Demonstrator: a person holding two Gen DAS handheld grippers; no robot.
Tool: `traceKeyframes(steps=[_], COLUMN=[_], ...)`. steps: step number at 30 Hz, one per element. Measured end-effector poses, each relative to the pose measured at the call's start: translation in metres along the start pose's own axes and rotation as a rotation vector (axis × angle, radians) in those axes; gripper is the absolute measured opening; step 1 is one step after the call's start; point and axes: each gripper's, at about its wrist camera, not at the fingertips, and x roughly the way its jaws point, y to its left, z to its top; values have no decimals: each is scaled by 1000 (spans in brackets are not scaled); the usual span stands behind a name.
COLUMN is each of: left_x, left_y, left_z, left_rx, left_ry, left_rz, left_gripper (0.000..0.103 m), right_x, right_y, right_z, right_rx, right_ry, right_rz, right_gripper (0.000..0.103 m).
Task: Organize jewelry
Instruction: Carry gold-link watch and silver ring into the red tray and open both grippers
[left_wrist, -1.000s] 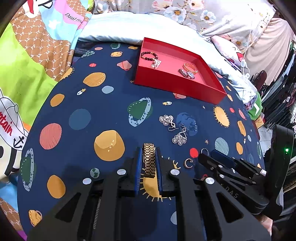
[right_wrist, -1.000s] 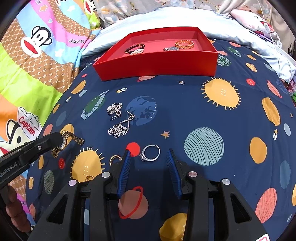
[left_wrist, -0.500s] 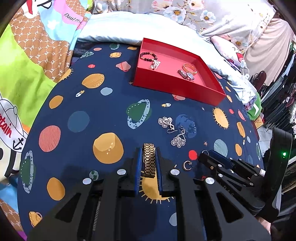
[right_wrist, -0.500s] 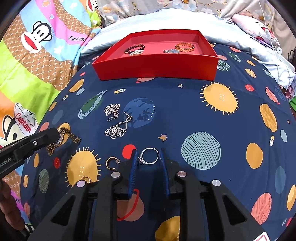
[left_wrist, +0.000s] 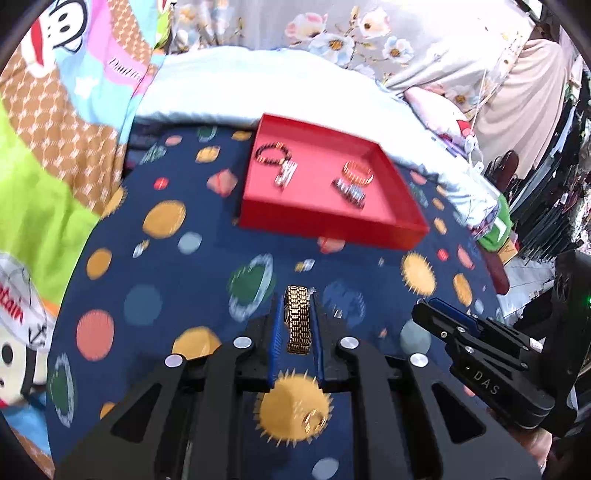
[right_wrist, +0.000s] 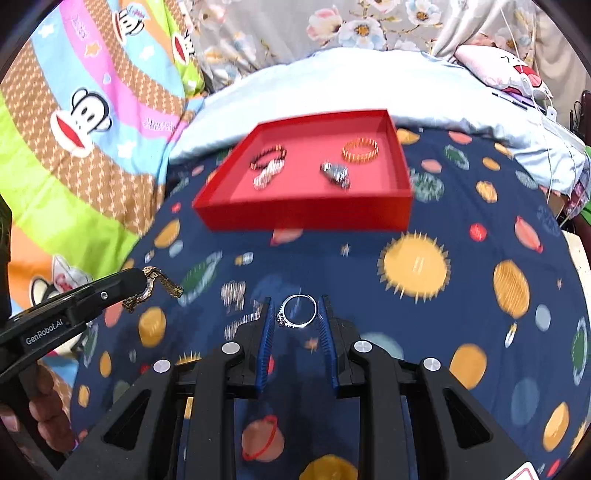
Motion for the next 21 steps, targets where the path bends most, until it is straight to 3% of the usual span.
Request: traceKeyframes(steps=[13, 21], left_x=[33, 94], left_y=[-36, -47], left_z=[110, 171], left_rx=[89, 92], left_ry=[-139, -129], left_rz=[-2, -12], left_gripper=[13, 13], right_x=[32, 86], right_y=[-27, -45], right_z=[102, 147], right_rx=[-15, 8], right_ry=[-89, -52], right_rz=[-21, -15], right_gripper=[22, 22])
